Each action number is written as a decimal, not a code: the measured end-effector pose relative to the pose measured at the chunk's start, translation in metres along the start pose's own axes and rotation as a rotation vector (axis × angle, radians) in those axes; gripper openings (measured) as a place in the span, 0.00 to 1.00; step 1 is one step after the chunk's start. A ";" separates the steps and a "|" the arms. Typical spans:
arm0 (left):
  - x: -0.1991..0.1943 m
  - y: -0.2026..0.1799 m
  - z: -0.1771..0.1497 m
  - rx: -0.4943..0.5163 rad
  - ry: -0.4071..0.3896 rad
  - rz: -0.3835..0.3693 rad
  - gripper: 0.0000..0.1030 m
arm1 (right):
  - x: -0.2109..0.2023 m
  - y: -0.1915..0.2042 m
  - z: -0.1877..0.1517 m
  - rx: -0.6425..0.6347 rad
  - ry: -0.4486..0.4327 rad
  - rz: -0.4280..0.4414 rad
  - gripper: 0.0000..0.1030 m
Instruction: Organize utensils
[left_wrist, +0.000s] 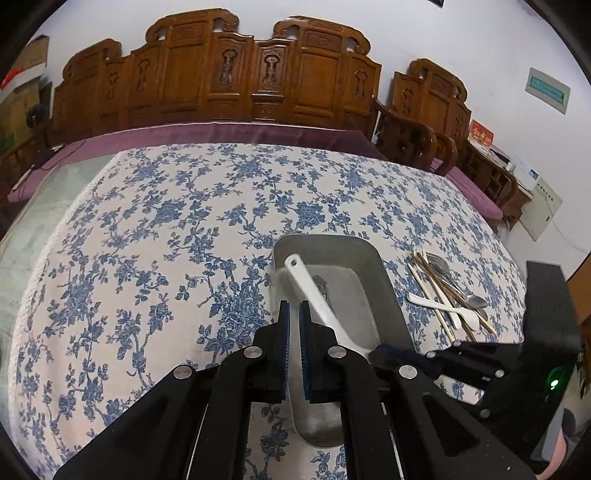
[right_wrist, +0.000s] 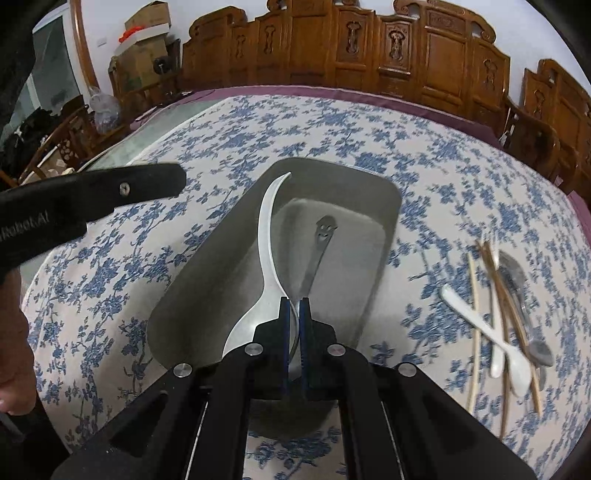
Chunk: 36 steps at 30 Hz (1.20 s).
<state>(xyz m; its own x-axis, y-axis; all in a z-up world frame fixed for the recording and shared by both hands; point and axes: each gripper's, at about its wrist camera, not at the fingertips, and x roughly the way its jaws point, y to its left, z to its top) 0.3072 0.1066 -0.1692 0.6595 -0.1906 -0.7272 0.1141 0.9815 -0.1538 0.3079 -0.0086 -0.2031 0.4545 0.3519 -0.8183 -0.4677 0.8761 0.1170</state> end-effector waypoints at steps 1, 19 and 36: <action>0.000 0.000 0.000 0.001 -0.002 0.000 0.04 | 0.001 0.001 -0.001 0.001 0.003 0.009 0.06; -0.012 -0.016 0.002 0.033 -0.029 -0.021 0.04 | -0.047 -0.005 -0.021 -0.038 -0.076 0.072 0.15; -0.015 -0.047 -0.003 0.078 -0.036 -0.041 0.46 | -0.119 -0.099 -0.051 0.007 -0.173 -0.062 0.34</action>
<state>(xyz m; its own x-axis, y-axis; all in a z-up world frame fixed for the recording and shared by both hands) 0.2897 0.0630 -0.1533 0.6793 -0.2316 -0.6964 0.1985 0.9715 -0.1294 0.2617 -0.1540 -0.1457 0.6063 0.3483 -0.7149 -0.4301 0.8998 0.0737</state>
